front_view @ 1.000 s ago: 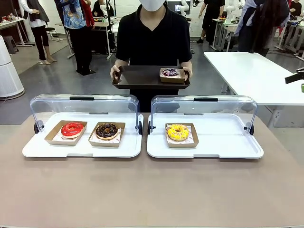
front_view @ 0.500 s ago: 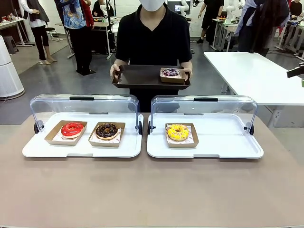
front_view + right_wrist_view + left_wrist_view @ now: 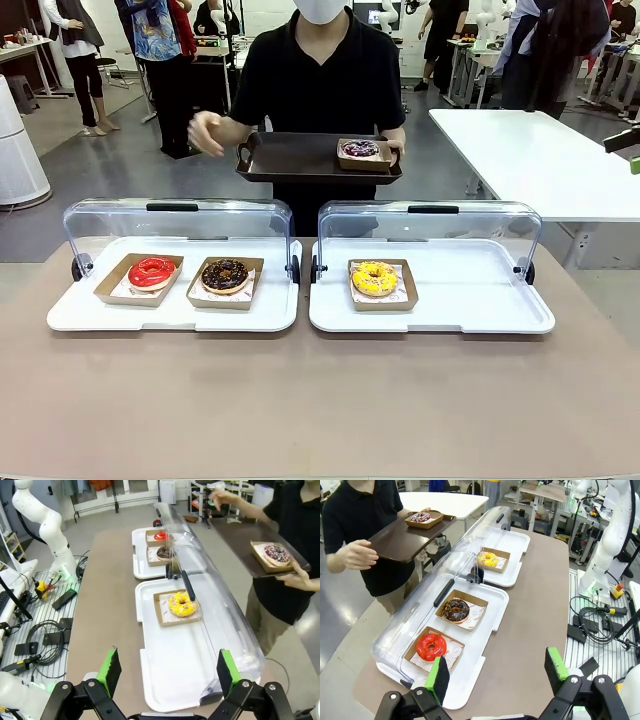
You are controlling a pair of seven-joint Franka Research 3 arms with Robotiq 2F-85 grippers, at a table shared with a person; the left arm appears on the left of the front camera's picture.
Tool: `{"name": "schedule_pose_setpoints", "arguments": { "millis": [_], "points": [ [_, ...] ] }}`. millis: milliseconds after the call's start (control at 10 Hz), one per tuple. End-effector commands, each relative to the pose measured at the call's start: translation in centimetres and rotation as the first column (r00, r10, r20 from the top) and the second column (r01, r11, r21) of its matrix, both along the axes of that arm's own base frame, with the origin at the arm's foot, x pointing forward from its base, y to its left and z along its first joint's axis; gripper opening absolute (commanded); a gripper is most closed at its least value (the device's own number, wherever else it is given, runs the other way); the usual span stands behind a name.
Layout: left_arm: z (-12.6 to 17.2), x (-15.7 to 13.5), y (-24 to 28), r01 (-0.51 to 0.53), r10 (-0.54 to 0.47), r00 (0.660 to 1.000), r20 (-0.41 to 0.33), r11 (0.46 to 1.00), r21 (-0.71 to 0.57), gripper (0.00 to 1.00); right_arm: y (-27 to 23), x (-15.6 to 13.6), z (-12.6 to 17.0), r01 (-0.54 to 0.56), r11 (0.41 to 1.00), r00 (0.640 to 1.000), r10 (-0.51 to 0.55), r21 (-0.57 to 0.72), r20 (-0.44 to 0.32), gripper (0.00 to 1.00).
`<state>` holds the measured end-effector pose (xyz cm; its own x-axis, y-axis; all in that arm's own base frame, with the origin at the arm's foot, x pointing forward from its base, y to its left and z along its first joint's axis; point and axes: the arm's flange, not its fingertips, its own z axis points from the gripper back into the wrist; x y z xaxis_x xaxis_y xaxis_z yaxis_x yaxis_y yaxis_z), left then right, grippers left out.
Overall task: Provide the desired donut to the person.
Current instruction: Pick up and lift the Paper togo box containing the Donut pointed at by the person.
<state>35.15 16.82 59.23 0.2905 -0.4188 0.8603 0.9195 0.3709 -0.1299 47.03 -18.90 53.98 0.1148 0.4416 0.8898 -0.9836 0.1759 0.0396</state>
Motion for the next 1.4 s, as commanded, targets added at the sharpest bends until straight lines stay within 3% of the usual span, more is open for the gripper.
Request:
{"name": "schedule_pose_setpoints", "arguments": {
  "millis": [0,1300],
  "points": [
    [0.09,-0.11,0.07,0.007,-0.007,1.000,0.011,1.000,-0.008,1.00,-0.21,-0.24,-0.31,-0.019,1.000,1.000,0.019,0.017,-0.010,1.00],
    [0.09,-0.11,0.07,0.007,-0.007,1.000,0.011,1.000,-0.008,1.00,-0.21,-0.24,-0.31,-0.019,1.000,1.000,0.019,0.017,-0.010,1.00]
  ]
}}
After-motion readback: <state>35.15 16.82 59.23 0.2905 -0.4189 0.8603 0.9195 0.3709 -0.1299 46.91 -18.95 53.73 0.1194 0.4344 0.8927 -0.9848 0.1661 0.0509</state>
